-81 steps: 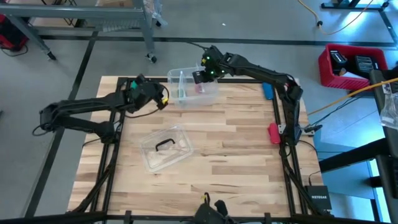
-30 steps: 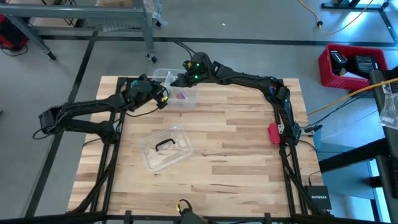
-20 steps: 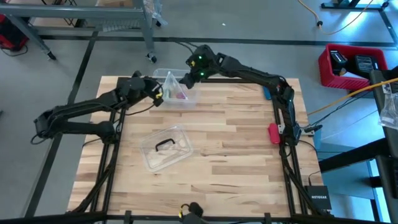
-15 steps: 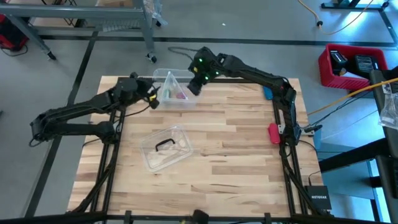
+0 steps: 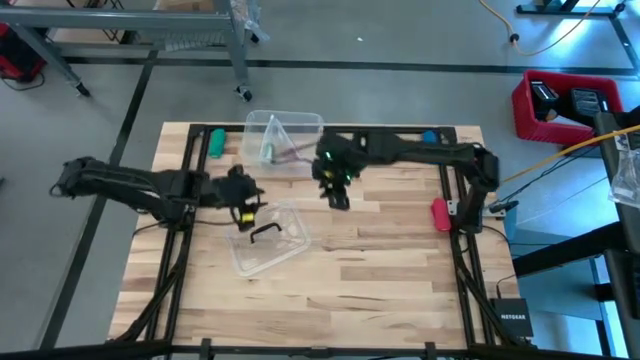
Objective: Roll bandage
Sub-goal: Close the cover of the container
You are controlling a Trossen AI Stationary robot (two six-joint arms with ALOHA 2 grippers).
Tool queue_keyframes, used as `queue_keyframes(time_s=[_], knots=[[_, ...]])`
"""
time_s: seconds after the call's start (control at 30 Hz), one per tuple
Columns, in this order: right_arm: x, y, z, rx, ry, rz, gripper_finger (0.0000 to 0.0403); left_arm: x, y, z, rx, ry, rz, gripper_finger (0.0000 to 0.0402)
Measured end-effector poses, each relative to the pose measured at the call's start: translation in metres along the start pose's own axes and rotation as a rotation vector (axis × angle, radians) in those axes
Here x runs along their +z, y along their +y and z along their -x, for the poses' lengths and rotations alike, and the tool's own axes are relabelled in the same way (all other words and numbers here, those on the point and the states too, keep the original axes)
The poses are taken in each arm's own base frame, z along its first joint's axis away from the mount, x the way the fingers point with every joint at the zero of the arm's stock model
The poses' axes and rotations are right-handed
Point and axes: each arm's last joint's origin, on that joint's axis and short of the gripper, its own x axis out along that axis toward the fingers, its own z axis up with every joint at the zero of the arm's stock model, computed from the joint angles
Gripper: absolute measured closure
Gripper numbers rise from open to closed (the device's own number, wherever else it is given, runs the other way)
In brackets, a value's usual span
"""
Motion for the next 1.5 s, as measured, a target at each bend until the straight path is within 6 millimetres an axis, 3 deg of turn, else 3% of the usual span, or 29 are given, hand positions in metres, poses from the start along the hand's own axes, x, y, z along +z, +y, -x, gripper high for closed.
queue_keyframes(time_s=[0.2, 0.33, 0.53, 0.8, 1.0, 1.27, 1.5], knots=[[-0.031, 0.037, -0.021, 0.040, -0.194, 0.144, 0.0256, -0.010, -0.037, 0.000, -0.047, 0.116, 0.082, 0.0247], [-0.056, 0.050, -0.062, 0.042, -0.345, 0.222, 0.0255, -0.029, -0.045, -0.012, -0.001, 0.244, 0.146, 0.0247], [-0.078, 0.058, -0.123, 0.029, -0.518, 0.308, 0.0255, -0.045, -0.050, -0.034, 0.070, 0.343, 0.184, 0.0247], [-0.087, 0.052, -0.181, 0.033, -0.425, 0.337, 0.0255, -0.060, -0.050, -0.058, 0.146, 0.440, 0.170, 0.0247], [-0.090, 0.049, -0.197, 0.023, -0.394, 0.325, 0.0255, -0.066, -0.048, -0.062, 0.163, 0.444, 0.142, 0.0247], [-0.089, 0.049, -0.197, 0.030, -0.402, 0.326, 0.0256, -0.074, -0.052, -0.070, 0.070, 0.392, 0.173, 0.0247], [-0.090, 0.049, -0.197, 0.031, -0.398, 0.325, 0.0256, -0.068, -0.059, -0.071, -0.090, 0.383, 0.171, 0.0247]])
